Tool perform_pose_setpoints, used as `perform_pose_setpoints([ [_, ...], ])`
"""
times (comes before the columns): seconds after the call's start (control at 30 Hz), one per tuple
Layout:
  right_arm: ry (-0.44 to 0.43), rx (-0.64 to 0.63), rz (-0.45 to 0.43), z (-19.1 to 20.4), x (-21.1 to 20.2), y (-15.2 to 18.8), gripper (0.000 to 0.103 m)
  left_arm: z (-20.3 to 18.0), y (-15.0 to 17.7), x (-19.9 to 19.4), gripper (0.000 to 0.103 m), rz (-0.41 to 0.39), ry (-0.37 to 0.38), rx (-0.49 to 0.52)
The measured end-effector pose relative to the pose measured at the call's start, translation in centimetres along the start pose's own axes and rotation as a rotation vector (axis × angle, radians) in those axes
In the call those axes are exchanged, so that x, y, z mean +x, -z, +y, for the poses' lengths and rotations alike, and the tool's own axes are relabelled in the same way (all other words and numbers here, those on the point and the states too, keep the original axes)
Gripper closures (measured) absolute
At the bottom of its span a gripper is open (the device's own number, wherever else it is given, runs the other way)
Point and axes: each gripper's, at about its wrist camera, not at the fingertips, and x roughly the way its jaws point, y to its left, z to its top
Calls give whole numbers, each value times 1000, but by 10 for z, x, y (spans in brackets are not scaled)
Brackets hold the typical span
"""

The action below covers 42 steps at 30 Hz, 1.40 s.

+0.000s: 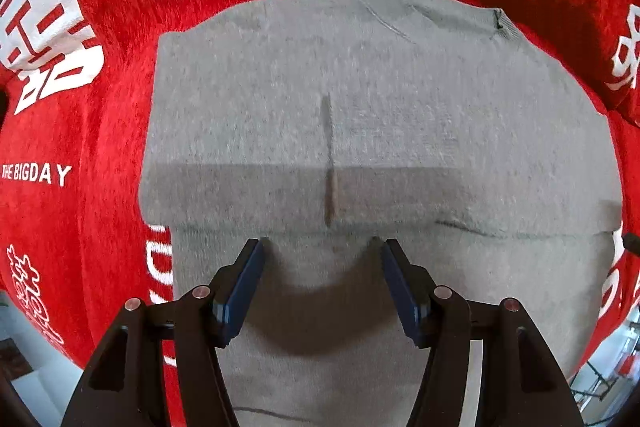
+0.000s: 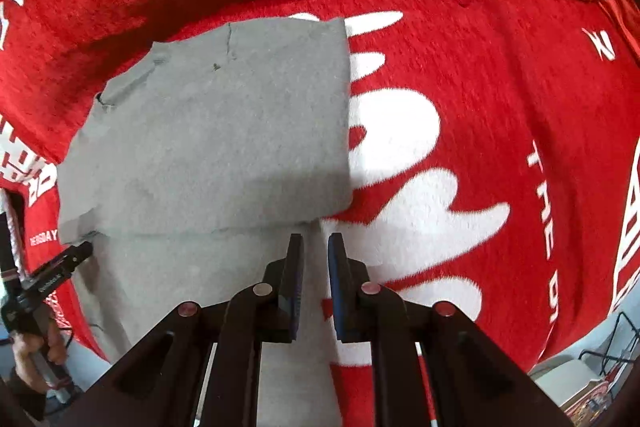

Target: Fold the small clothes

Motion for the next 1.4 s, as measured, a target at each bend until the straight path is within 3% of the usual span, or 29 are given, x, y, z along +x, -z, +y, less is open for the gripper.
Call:
perform_pose_setpoints([
  [0.43, -59, -6, 24, 25, 1, 12, 89, -6, 5, -18, 39, -19, 12, -13],
  [0.47, -62, -7, 27, 30, 5, 9, 89, -6, 4, -18, 18, -26, 10, -10],
  [0.5, -65, -7, 30, 32, 7, 9, 89, -3, 2, -16, 7, -32, 5, -11],
  [0.53, -68, -8, 32, 34, 9, 8, 89, -2, 1, -17, 1, -44, -4, -15],
  [0.6, -73, -9, 40, 37, 12, 7, 88, -1, 0, -16, 1, -42, -3, -6],
  [0.63, -77, -10, 42, 38, 13, 7, 82, -1, 1, -16, 1, -37, -5, -3],
  [0.7, -94, -17, 35, 40, 12, 8, 58, -3, 1, -15, 1, -29, -30, 10],
  [0.73, -96, -21, 25, 42, 10, 9, 34, -3, 1, -14, 1, -31, -40, 18],
  [0.77, -97, -26, 7, 43, 8, 9, 23, -3, 1, -13, 1, -35, -52, 27],
  [0.9, -109, -31, -2, 45, 4, 8, 23, -7, 2, -14, 1, -32, -88, 44],
  [1.13, -116, -26, 4, 44, 4, 7, 23, -9, 3, -16, 1, -14, -74, 40],
  [1.4, -144, -38, 22, 39, 2, 5, 23, -8, 5, -14, 1, 8, -96, -22],
])
